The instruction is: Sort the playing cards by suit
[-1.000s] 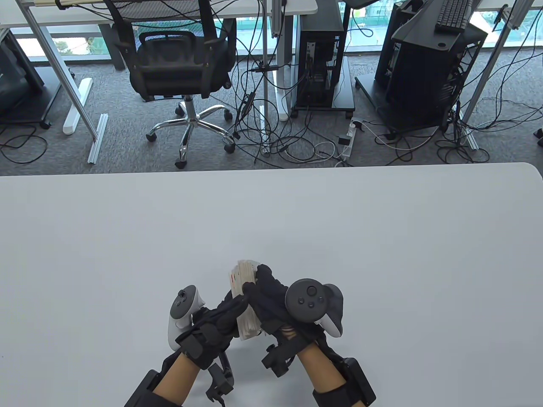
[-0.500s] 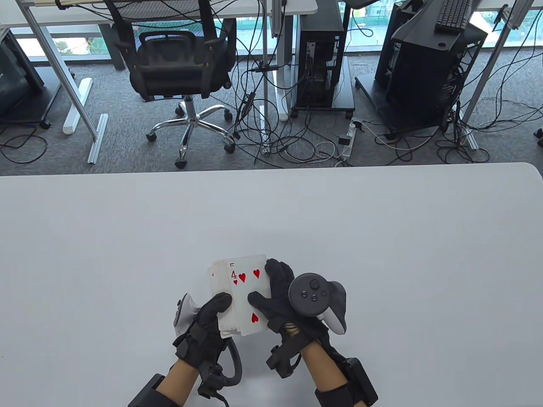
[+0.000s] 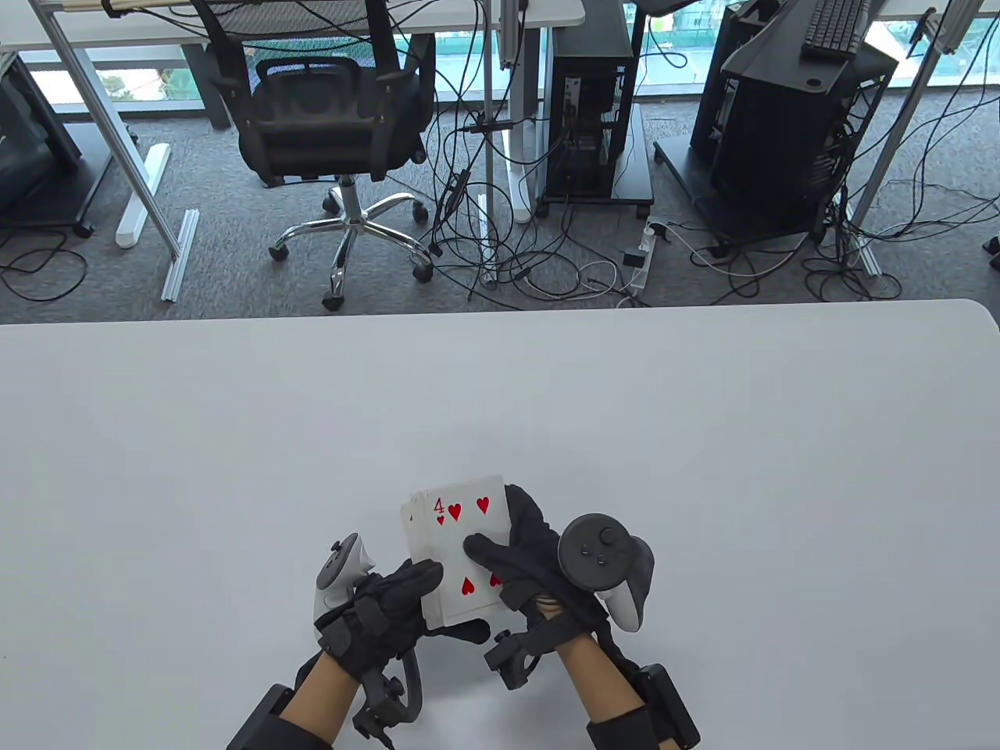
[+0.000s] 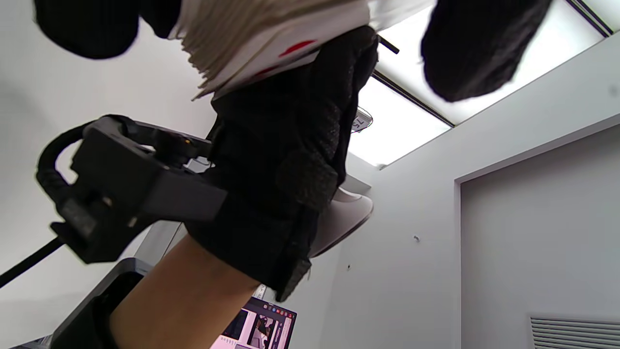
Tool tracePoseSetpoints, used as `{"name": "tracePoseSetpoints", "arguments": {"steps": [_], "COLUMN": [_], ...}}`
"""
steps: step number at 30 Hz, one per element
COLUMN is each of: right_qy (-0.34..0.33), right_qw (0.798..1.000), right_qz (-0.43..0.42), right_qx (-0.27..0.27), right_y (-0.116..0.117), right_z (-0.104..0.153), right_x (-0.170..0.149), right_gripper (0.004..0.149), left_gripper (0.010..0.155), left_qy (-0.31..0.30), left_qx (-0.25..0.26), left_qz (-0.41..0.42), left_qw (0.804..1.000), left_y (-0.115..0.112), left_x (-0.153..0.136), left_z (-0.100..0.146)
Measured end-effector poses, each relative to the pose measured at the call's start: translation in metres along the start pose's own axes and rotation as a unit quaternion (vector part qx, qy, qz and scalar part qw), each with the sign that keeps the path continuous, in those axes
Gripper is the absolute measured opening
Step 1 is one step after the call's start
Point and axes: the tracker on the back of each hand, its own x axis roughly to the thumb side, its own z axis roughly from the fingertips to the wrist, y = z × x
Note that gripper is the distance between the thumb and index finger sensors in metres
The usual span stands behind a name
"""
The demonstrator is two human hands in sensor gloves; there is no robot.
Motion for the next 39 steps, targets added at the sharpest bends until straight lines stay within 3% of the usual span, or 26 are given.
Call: {"name": "tracePoseSetpoints", "arguments": {"steps": [4, 11, 15, 18, 20, 26, 30, 35, 39], "right_qy": [-0.031, -0.034, -0.049, -0.04, -0.047, -0.035, 0.012, 0.142, 0.202], "right_qw": [0.998, 0.999, 0.996, 0.998, 0.997, 0.997, 0.999, 0.982, 0.979], "right_qz": [0.048, 0.014, 0.067, -0.02, -0.05, -0.072, -0.032, -0.127, 0.013], "right_qx": [-0.02, 0.037, 0.042, -0.035, -0.016, 0.019, -0.003, -0.003, 0.001], "right_y": [0.001, -0.01, -0.007, -0.006, -0.006, 0.007, -0.002, -0.003, 0.022], "right_z": [0.002, 0.0, 0.002, 0.003, 0.0, -0.014, -0.052, -0.095, -0.109], "right_x": [0.008, 0.007, 0.016, 0.011, 0.008, 0.003, -0.006, -0.04, -0.067], "right_gripper": [0.077, 0.095, 0.079, 0.058, 0.05, 0.042, 0.041, 0.04, 0.04], "left_gripper": [0.066, 0.063, 0.064, 0.068, 0.071, 0.065, 0.064, 0.063, 0.063], "left_qy": [-0.021, -0.048, -0.045, -0.058, -0.061, -0.064, -0.07, -0.083, -0.096], "left_qx": [0.035, 0.038, 0.056, 0.045, 0.036, 0.101, 0.126, 0.138, 0.144], "left_qz": [0.032, 0.028, 0.013, 0.035, 0.04, -0.016, 0.014, 0.016, 0.024], "left_qw": [0.999, 0.998, 0.997, 0.997, 0.997, 0.993, 0.989, 0.987, 0.985], "left_y": [-0.002, -0.004, 0.001, 0.001, -0.001, 0.012, 0.023, 0.031, 0.036], "left_x": [-0.005, 0.005, 0.012, 0.014, 0.018, 0.024, 0.021, 0.029, 0.032], "left_z": [-0.001, 0.0, 0.005, 0.008, 0.012, 0.032, 0.046, 0.052, 0.055]}}
